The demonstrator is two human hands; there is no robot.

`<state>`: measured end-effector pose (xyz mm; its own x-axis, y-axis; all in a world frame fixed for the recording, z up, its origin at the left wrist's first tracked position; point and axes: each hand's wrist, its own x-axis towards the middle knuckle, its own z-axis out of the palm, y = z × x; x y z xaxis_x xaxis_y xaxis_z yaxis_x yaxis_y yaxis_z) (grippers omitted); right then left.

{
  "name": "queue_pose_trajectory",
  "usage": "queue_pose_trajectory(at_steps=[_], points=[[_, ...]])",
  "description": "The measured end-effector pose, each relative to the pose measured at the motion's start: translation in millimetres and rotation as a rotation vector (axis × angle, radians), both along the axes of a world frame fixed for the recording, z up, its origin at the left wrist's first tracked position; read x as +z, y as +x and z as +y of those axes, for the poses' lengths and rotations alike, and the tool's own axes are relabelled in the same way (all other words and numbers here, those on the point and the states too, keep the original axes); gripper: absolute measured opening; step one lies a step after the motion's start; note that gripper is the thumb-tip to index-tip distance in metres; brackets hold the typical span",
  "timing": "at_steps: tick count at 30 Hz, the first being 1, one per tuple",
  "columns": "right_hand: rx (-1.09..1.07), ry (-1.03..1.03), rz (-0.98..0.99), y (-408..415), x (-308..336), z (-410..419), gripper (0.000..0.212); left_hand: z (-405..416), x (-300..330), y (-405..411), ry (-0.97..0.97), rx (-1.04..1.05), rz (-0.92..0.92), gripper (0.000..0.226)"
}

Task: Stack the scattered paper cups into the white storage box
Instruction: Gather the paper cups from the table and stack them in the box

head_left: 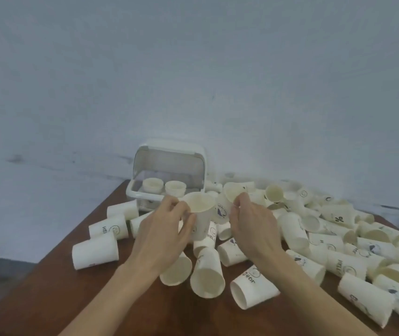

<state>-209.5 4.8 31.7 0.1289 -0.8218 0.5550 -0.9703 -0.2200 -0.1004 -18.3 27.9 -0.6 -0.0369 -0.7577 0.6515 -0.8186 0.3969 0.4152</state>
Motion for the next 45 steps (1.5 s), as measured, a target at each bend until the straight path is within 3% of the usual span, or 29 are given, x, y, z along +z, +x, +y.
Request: queue_pose_trajectory(at_steps=[14, 26, 45], points=[[0.121, 0.002, -0.050, 88.5, 5.9, -115.4, 0.017, -62.6, 12.5, 71.4, 0.053, 0.174, 0.029, 0.021], [0.052, 0.054, 0.001, 126.1, -7.0, -192.5, 0.008, -112.4, -4.7, 101.3, 0.109, 0.275, 0.112, 0.022], [0.067, 0.317, 0.091, 134.3, -57.8, -213.2, 0.022, -154.4, 3.0, 120.0, 0.051, 0.335, -0.045, 0.026]])
